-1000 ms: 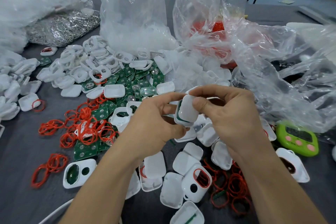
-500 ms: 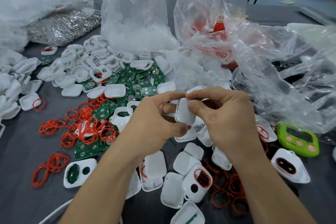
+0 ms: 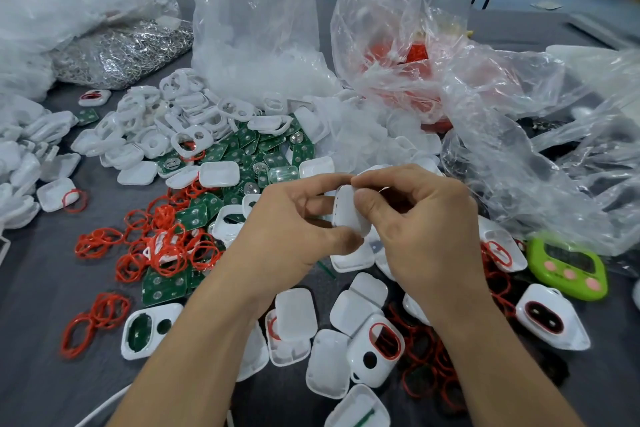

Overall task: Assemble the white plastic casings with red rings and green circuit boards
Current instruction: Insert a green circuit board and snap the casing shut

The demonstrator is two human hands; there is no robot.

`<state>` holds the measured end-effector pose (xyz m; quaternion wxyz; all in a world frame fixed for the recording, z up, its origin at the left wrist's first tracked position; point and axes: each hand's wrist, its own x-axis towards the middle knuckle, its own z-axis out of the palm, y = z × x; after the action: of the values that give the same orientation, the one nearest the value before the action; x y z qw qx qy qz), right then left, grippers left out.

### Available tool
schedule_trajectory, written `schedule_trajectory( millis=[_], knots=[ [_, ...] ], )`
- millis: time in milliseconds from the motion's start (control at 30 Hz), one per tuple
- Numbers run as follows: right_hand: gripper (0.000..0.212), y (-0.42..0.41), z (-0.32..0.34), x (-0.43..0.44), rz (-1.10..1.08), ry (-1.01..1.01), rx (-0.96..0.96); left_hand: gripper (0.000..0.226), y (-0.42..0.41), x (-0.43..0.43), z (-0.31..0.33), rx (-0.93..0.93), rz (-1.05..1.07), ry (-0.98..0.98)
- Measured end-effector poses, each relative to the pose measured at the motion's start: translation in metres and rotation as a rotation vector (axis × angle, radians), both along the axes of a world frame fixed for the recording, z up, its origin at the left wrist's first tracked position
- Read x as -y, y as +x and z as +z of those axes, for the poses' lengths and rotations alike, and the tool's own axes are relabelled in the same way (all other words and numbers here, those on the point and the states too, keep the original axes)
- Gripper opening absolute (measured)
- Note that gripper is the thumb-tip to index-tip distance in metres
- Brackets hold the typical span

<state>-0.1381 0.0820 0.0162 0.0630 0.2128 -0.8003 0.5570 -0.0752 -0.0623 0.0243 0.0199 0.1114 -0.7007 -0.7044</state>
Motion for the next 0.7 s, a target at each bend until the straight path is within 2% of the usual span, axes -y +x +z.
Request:
schedule_trajectory(
  millis=[133, 233, 433, 700],
  knots=[
    [0.017, 0.001, -0.002, 0.001, -0.017, -0.021, 0.045, 0.057, 0.001, 0.000, 0.000, 0.000, -0.001, 0.008],
    [0.008, -0.002, 0.001, -0.001, -0.023, -0.095, 0.211, 0.056, 0.000, 0.000, -0.001, -0.004, 0.006, 0.025],
    [0.013, -0.007, 0.007, -0.005, 0.120, -0.194, 0.495, 0.056, -0.001, 0.001, -0.002, -0.006, 0.026, 0.051],
    [0.017, -0.002, 0.011, -0.005, 0.038, -0.101, 0.327, 0.066, -0.002, 0.003, -0.006, -0.004, 0.031, -0.018]
  ],
)
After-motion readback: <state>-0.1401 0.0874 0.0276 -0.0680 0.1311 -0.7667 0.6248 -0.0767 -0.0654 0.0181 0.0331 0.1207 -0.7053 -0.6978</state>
